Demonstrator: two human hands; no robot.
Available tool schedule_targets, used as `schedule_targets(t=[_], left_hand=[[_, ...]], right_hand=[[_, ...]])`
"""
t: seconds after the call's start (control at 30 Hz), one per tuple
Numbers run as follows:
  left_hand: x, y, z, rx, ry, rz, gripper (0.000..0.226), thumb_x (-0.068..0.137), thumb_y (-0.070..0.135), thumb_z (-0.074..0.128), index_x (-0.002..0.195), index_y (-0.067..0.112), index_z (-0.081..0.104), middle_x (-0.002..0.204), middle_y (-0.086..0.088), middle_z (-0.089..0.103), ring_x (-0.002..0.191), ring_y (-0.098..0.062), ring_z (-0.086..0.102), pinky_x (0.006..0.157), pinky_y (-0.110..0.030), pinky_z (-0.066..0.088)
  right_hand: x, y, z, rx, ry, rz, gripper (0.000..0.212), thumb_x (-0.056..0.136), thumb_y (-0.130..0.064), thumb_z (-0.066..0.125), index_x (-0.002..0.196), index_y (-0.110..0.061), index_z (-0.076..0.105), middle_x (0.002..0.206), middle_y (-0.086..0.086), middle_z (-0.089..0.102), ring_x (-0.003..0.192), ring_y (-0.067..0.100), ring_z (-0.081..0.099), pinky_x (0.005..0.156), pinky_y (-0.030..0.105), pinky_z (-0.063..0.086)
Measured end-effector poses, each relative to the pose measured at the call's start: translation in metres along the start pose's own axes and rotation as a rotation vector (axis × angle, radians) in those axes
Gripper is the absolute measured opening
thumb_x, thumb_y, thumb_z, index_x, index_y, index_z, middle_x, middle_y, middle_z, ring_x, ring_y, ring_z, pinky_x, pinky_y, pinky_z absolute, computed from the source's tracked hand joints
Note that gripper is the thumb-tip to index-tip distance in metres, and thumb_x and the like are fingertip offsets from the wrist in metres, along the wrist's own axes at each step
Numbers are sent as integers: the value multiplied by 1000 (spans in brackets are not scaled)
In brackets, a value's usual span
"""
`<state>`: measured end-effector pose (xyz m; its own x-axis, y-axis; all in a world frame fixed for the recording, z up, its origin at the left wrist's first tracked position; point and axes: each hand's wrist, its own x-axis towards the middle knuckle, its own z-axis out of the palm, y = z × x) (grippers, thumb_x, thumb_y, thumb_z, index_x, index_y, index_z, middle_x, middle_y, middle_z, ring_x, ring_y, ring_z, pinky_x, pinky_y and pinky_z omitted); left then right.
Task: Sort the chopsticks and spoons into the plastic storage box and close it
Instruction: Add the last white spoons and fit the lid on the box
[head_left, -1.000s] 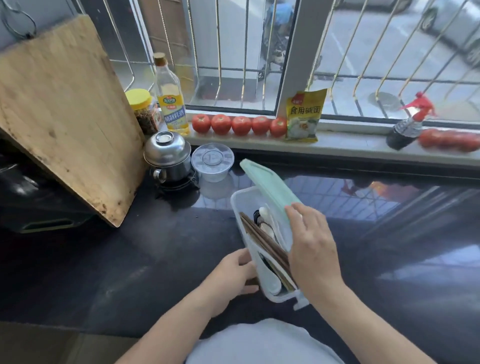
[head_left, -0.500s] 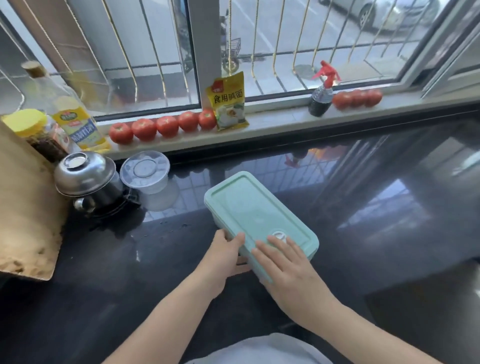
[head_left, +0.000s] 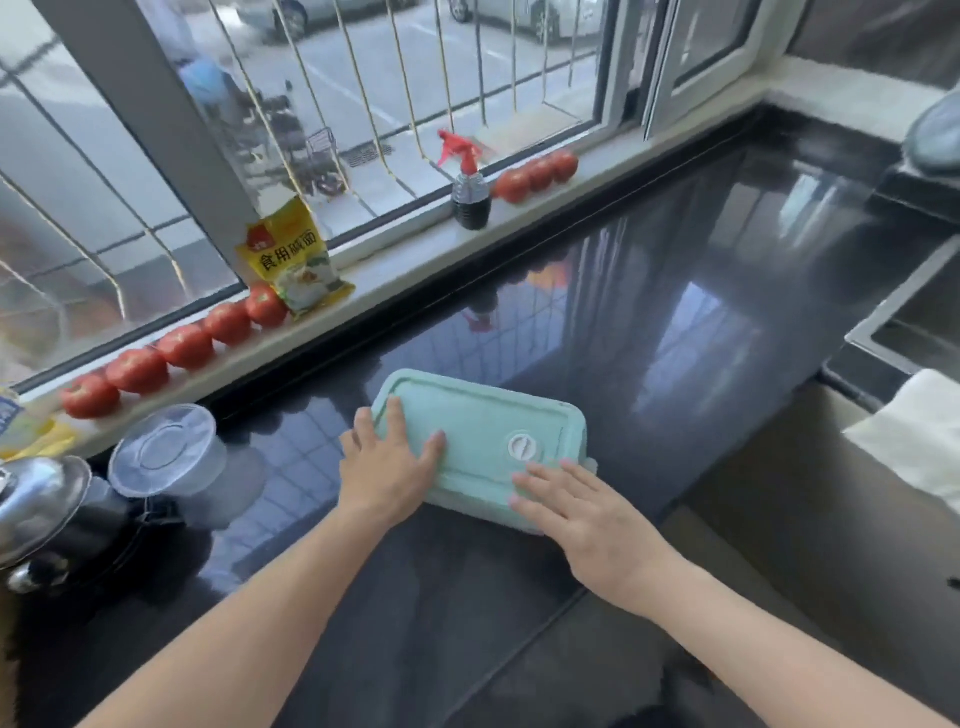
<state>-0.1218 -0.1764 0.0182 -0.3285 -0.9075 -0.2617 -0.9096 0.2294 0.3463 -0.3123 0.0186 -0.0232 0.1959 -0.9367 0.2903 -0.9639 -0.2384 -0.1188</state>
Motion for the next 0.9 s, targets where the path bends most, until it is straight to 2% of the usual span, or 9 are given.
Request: schedule_targets(t=[0.13, 0.23, 0.33, 0.43, 0.53, 0.63, 0.7, 0.8, 0.9], left_hand=[[-5, 91, 49, -38, 38, -39, 90, 86, 77, 37, 157, 26, 15, 146, -9, 21, 126, -32, 26, 107, -47, 37], [-10, 169, 78, -108, 40, -89, 79, 86, 75, 46, 141, 21, 31, 130, -6, 27, 121, -33, 39, 99, -43, 43], [-6, 235, 95, 88, 195, 39, 74, 91, 71, 43, 135, 12, 40, 152, -15, 23, 144, -37, 26, 119, -44, 24], [5, 279, 114, 197, 186, 147, 77, 96, 63, 27, 151, 10, 31, 169, -19, 4, 156, -38, 3, 128, -47, 6], [20, 302, 125, 271, 153, 184, 83, 95, 62, 12, 161, 11, 21, 169, -23, 6, 156, -40, 1, 128, -47, 2], [37, 316, 125, 306, 116, 216, 85, 95, 63, 13, 162, 12, 21, 168, -24, 7, 156, -40, 0, 128, -46, 0], [52, 322, 124, 334, 91, 251, 87, 94, 64, 10, 163, 11, 19, 168, -25, 5, 156, -41, -2, 128, -47, 1], [67, 329, 117, 329, 90, 303, 86, 94, 62, 12, 162, 10, 20, 168, -24, 8, 156, -40, -1, 128, -47, 1], [76, 329, 110, 343, 81, 339, 84, 96, 61, 16, 161, 9, 23, 168, -24, 11, 156, -40, 1, 128, -47, 4]], right_hand=[[-26, 123, -35, 5, -4, 246, 59, 81, 3, 34, 132, -16, 55, 153, 3, 48, 146, 27, 39, 123, 46, 23], [-36, 204, -60, -56, -148, 358, 75, 84, 0, 38, 157, -13, 24, 163, 3, 29, 153, 25, 19, 126, 46, 13], [-41, 264, -84, -84, -279, 404, 85, 86, -8, 48, 159, -17, 6, 160, 2, 15, 153, 27, 8, 126, 48, 9], [-31, 308, -101, -147, -334, 362, 90, 79, -15, 57, 156, -19, 10, 144, 7, 27, 137, 34, 26, 122, 53, 16], [-28, 339, -97, -251, -336, 267, 90, 74, -15, 65, 153, -10, 22, 143, 16, 33, 129, 43, 30, 118, 57, 21], [-34, 362, -92, -197, -393, 258, 90, 86, -13, 57, 159, -7, 6, 166, 17, -1, 152, 42, -4, 123, 58, 6], [-35, 373, -90, -143, -390, 293, 88, 90, -17, 55, 160, -9, 1, 168, 13, -9, 154, 36, -11, 124, 57, -2], [-28, 387, -92, -143, -380, 288, 93, 87, -26, 65, 160, -14, 8, 165, 16, 5, 151, 39, 4, 123, 59, 3], [-16, 397, -91, -220, -375, 211, 100, 76, -37, 75, 158, -19, 21, 150, 19, 25, 136, 41, 23, 121, 59, 10]])
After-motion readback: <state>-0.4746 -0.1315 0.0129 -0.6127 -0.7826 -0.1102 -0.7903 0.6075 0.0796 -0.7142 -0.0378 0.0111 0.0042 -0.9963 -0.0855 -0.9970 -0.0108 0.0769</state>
